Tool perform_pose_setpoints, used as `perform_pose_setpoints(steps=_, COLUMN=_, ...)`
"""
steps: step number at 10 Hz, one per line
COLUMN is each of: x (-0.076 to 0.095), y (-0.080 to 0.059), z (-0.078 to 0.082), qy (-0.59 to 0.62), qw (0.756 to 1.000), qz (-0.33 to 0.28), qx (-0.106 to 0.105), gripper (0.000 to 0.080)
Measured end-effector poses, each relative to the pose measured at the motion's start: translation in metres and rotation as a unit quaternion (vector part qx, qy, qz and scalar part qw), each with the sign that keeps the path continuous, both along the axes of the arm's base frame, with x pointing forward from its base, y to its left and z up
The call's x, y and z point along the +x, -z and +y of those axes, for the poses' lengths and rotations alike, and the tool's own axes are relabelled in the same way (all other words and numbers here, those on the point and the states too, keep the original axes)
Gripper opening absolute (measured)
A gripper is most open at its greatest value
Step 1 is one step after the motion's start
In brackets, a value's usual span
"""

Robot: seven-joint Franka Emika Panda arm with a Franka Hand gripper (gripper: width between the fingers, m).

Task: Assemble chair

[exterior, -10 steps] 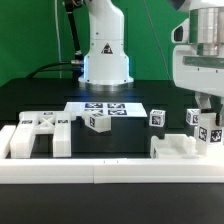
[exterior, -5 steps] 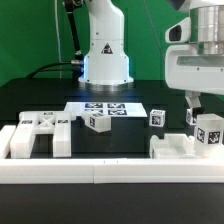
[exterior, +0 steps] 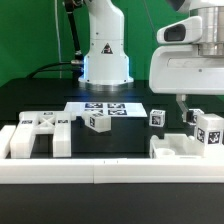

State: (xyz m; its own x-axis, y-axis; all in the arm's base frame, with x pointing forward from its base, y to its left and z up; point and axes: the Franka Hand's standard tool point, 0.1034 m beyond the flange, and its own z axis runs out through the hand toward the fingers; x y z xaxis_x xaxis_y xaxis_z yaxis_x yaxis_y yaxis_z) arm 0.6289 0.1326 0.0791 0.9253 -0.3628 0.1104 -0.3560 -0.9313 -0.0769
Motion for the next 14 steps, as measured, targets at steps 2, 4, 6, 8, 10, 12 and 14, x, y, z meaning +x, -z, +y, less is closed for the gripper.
perform_pose_setpoints(steps=2, x=0.0, y=0.0, z=-0.001, qy=-0.079, qw=0.997, qz=-0.003, qx=-0.011, gripper=0.0648)
perform_pose_setpoints(steps=4, x=0.001, y=0.0, z=-0.008, qy=-0.171, qw=0.985, qz=-0.005, qx=-0.028, gripper=0.0648)
perform_pose_setpoints(steps=6, x=0.002, y=0.0, z=-0.01, qy=-0.238, qw=0.97, qz=-0.006, qx=-0.042, gripper=0.0648)
perform_pose_setpoints(steps=8, x=0.002, y=0.0, z=-0.011, qy=-0.256, qw=0.966, qz=-0.006, qx=-0.045, gripper=0.0625)
perform_pose_setpoints(steps=10, x=0.002, y=0.0, z=-0.011, qy=-0.243, qw=0.969, qz=-0.006, qx=-0.042, gripper=0.0455)
perform_pose_setpoints(steps=12, x=0.002, y=0.0, z=-0.011, qy=-0.237, qw=0.971, qz=-0.006, qx=-0.041, gripper=0.0287)
perform_pose_setpoints(steps=14, x=0.003, y=0.0, z=-0.012, qy=-0.146, qw=0.989, qz=-0.005, qx=-0.028, gripper=0.0287)
